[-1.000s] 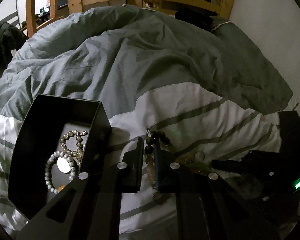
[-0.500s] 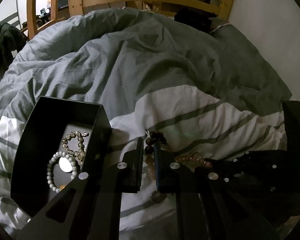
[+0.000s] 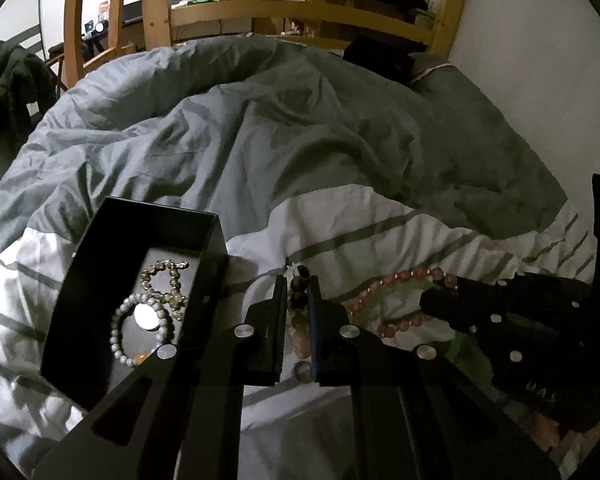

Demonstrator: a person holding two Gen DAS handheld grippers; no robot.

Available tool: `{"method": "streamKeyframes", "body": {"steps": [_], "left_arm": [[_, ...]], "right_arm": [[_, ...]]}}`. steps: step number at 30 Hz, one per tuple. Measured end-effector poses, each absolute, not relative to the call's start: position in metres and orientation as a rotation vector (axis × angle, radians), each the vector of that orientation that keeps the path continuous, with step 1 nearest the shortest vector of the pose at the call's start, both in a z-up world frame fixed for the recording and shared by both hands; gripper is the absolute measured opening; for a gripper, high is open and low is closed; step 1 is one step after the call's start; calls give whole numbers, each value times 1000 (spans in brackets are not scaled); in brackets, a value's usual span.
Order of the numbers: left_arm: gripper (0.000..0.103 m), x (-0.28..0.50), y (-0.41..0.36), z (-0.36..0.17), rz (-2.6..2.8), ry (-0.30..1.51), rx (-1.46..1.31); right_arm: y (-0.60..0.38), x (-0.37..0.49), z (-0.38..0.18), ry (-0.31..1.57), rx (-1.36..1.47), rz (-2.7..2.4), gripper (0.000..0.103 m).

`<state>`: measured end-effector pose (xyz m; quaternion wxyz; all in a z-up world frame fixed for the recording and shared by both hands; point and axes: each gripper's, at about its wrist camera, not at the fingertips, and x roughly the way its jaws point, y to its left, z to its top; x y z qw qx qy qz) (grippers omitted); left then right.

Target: Organize jewelry

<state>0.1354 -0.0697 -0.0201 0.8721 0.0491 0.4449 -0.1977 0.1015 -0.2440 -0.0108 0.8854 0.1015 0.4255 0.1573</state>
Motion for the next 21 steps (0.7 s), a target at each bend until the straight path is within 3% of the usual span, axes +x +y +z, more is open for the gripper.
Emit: {"method": "streamKeyframes", "body": {"steps": [21], "left_arm": [[10, 112, -19, 31, -388, 867, 49]], "right_arm": [[-232, 96, 66, 777, 149, 295, 17]]}}
